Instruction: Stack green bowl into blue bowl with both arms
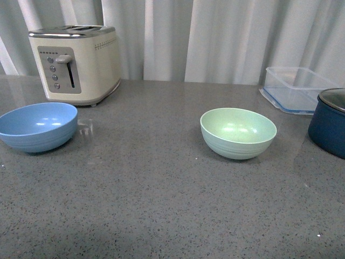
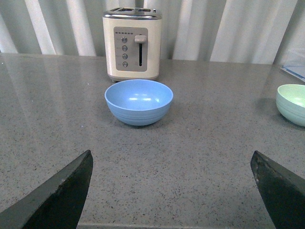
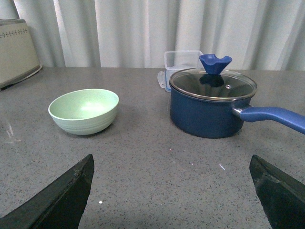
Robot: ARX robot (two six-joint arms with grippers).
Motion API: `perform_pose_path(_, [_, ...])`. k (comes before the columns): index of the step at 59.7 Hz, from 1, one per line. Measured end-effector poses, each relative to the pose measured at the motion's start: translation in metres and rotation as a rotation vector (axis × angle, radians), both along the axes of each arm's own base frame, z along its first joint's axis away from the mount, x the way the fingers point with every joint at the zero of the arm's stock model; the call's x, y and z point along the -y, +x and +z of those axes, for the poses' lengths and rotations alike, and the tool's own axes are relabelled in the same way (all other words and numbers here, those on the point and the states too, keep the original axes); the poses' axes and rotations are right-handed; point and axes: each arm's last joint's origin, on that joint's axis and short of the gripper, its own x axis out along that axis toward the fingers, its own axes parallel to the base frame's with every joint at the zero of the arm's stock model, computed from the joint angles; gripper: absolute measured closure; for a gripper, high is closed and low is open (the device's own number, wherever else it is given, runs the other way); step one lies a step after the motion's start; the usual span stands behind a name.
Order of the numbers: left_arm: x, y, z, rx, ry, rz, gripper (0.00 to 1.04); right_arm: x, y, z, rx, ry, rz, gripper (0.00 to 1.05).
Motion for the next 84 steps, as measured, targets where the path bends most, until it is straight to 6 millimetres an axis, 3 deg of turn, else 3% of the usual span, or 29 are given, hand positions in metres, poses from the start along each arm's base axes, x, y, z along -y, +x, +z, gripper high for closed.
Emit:
perform_pose_path(56, [0.000,0.001,-0.001,-0.022,-0.002,0.054,0.07,0.000,0.000,0.000,0.000,0.000,0.000,0.10])
perform_pose_path(64, [0.002,0.014,0.010,-0.078,-0.002,0.103,0.07,0.000,0.000,0.000,0.000,0.000,0.000,0.10])
perform_pose_path(73, [0.003,0.036,0.046,-0.072,-0.033,0.088,0.07,0.000,0.000,0.000,0.000,0.000,0.000,0.10])
perform_pose_path(84, [0.000,0.086,0.080,-0.186,-0.118,0.104,0.07,0.000,0.000,0.000,0.000,0.000,0.000,0.10])
